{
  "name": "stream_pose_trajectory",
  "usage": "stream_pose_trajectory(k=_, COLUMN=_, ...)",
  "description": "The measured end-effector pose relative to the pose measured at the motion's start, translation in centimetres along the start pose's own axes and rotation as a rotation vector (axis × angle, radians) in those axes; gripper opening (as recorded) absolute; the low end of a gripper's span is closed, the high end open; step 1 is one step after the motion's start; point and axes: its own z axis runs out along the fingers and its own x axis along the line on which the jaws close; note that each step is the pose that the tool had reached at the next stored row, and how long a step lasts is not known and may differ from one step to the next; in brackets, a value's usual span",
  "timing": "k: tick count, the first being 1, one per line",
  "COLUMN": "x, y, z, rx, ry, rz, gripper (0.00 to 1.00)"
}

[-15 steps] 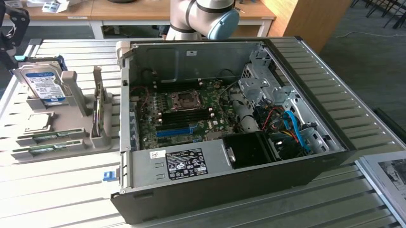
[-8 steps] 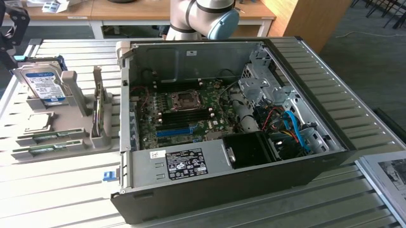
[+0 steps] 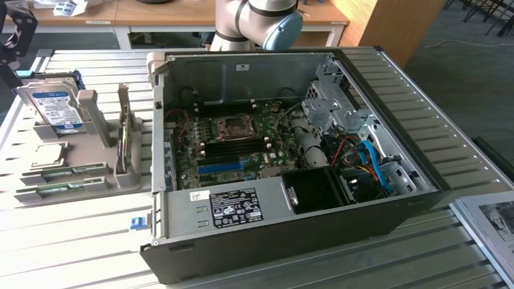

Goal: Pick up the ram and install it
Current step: 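Pick up the ram and move it above insertion slot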

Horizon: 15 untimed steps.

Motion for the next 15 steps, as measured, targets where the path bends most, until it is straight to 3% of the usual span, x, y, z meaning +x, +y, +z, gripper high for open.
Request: stream_pose_trajectory(k=15, x=0.0, y=0.0, z=0.03, rx=-0.0049, ry=0.0095, rz=-0.212, gripper=0.1)
